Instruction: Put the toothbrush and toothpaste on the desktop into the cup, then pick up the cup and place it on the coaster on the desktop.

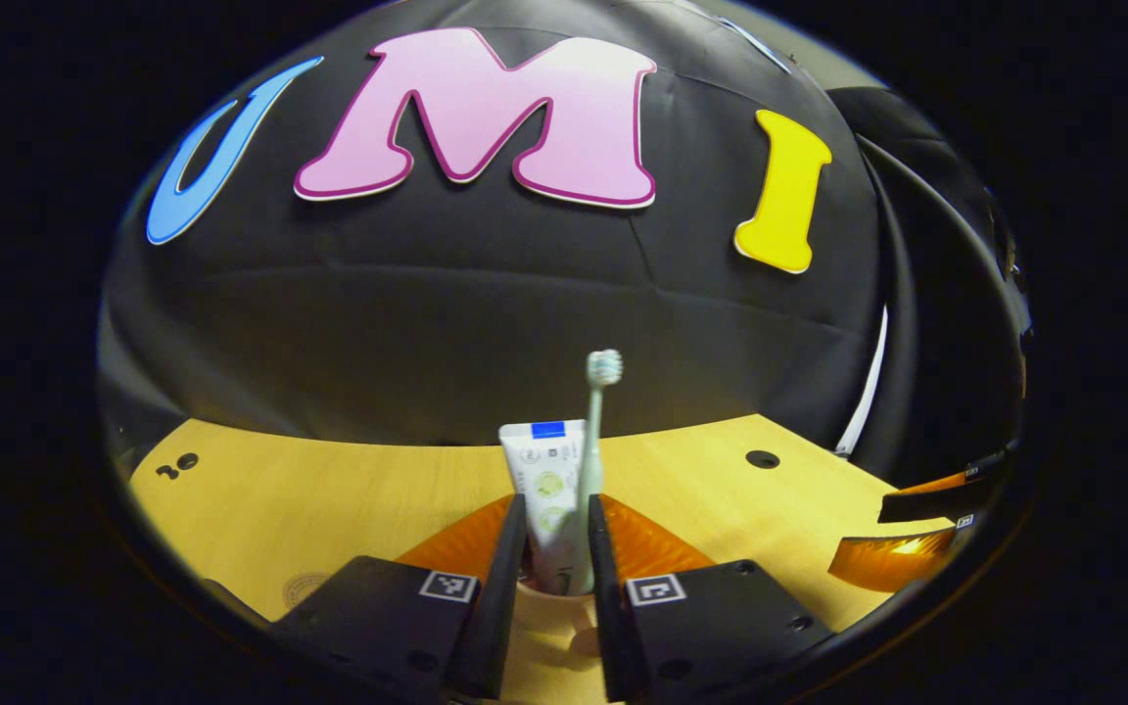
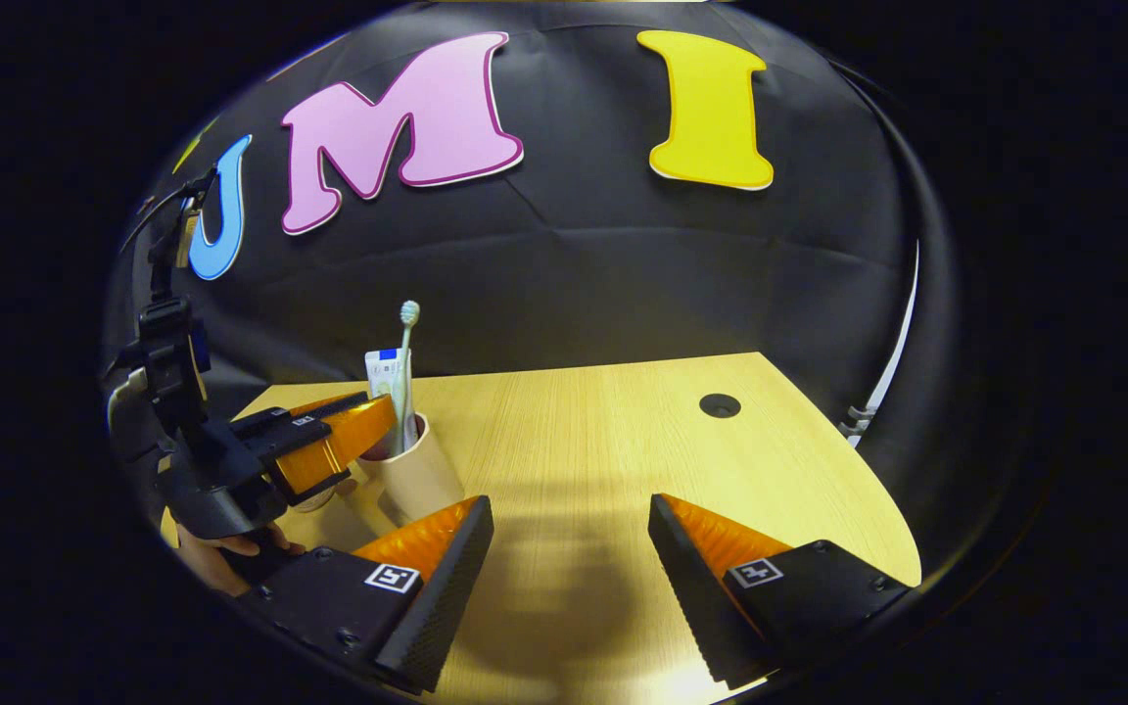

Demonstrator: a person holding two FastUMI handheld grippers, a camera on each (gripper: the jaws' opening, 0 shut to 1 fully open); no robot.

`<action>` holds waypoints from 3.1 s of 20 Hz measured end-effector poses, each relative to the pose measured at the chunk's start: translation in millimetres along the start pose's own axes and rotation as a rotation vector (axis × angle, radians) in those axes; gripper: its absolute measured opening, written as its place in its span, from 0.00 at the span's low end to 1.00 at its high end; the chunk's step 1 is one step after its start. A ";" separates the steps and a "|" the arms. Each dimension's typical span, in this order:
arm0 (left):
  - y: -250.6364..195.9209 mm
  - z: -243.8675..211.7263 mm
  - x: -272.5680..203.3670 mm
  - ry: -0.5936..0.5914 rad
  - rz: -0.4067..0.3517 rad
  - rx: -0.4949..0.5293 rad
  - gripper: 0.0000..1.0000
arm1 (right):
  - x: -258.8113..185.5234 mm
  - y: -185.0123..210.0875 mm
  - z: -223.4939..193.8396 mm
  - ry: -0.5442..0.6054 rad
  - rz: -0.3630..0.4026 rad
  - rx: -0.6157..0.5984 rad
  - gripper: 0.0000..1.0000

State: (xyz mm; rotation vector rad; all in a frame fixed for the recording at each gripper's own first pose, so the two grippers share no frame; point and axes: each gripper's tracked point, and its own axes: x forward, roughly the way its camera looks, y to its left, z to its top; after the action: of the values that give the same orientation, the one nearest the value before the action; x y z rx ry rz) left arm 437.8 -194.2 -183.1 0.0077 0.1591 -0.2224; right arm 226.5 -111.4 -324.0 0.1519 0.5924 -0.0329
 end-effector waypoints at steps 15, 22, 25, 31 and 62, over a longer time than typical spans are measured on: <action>86.6 -9.9 -217.8 0.115 0.179 -0.113 0.92 | 29.6 108.6 19.9 0.289 0.129 0.176 0.98; 93.4 -41.7 -304.5 0.163 0.237 -0.286 0.92 | 48.7 149.9 -14.2 0.574 0.123 0.181 0.97; 101.0 -57.0 -332.6 0.181 0.253 -0.332 0.91 | 63.5 168.3 -26.5 0.673 0.112 0.246 0.97; 139.9 -57.8 -367.3 0.157 0.357 -0.394 0.89 | 86.6 170.2 -56.7 0.750 0.032 0.153 0.95; 126.7 -106.1 -397.7 0.294 0.384 -0.398 0.89 | 85.1 172.2 -58.9 0.671 0.071 -0.165 0.30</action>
State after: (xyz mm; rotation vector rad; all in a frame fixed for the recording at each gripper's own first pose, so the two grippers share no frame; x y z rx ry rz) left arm 66.2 19.1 -226.3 -0.3235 0.4875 0.1982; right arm 277.3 68.8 -396.9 0.0182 1.2542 0.1411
